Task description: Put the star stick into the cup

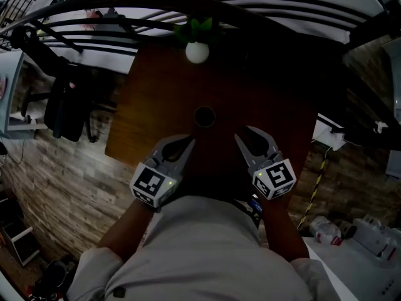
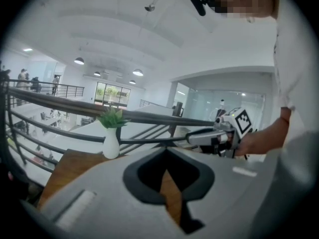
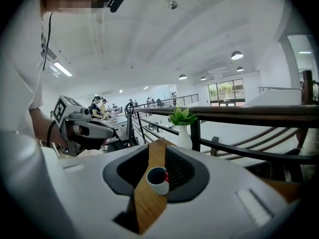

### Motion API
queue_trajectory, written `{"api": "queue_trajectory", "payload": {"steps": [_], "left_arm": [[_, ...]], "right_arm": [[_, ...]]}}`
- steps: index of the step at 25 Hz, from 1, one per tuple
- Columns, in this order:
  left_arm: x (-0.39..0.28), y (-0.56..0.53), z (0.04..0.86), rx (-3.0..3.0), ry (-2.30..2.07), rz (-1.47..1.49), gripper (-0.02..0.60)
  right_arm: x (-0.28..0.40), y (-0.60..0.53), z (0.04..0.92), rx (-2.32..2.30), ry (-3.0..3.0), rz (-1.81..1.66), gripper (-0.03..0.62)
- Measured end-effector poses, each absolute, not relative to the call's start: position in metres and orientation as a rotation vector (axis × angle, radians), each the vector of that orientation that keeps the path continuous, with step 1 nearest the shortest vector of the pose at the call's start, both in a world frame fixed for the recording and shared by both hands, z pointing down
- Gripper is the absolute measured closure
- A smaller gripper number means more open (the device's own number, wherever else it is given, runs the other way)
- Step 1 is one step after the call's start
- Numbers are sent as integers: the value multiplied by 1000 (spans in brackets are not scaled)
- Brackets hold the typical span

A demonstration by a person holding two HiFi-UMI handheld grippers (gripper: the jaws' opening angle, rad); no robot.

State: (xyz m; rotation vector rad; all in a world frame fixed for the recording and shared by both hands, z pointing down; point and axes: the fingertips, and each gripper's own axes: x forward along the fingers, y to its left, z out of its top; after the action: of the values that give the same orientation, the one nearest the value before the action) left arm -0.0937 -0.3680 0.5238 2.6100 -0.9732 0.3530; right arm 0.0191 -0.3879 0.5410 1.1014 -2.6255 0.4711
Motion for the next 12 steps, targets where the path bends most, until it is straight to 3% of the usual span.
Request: {"api": "queue_trajectory", "payload": {"steps": [12], "left_arm": [[-58,-329,482,2692,-1058,278,578]], "right_arm": [[51,-349,497,1079,-2696,364,508]]}}
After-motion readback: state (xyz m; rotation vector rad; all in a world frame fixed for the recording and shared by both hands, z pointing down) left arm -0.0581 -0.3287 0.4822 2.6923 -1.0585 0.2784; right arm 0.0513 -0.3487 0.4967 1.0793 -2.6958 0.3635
